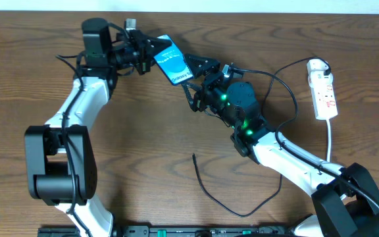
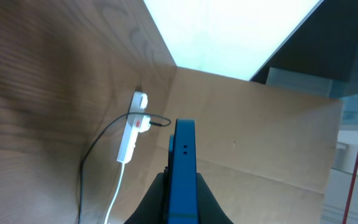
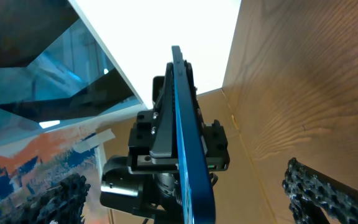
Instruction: Plug charger to phone and switch on socket
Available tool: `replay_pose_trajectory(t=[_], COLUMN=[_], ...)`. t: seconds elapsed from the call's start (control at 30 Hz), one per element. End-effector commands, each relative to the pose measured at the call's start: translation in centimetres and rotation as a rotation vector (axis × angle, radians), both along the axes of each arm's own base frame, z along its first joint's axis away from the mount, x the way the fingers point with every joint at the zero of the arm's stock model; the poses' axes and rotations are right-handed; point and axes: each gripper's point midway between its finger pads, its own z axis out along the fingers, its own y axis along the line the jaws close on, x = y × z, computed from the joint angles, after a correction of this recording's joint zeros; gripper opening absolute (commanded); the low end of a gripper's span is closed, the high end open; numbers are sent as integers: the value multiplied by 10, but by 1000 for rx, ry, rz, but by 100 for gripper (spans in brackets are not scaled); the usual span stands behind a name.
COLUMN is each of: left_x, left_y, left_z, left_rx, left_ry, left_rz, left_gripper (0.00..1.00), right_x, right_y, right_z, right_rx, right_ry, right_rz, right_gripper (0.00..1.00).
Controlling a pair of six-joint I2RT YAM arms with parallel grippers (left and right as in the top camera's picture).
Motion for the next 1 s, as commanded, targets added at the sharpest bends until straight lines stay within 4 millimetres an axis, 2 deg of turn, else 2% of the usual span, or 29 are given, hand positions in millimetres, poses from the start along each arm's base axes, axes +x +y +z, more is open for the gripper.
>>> replay_pose_trajectory(t=[0.0,0.33,0.67,0.8,0.97], left_x=[-2,-8,-27,-33,-35], left_y=[16,64,88,100,114], left_z=[34,41,49,48,43], left_rx=[-5,-7,16,31,35], left_ry=[-114,-203,-401,-470,-474], left_rz=[-25,-44,-147,-162,-140], left_gripper=[7,7,7,7,7], right_x=[1,1,3,5,12], right_y=[2,2,-3,-9,-20], right_z=[8,8,9,9,9], right_rx=[7,-6,-267,-296,-352], right_ry=[-18,-29,-286,-333,-354], right_rz=[-2,-1,49,106,176], right_gripper=[99,99,99,99,99])
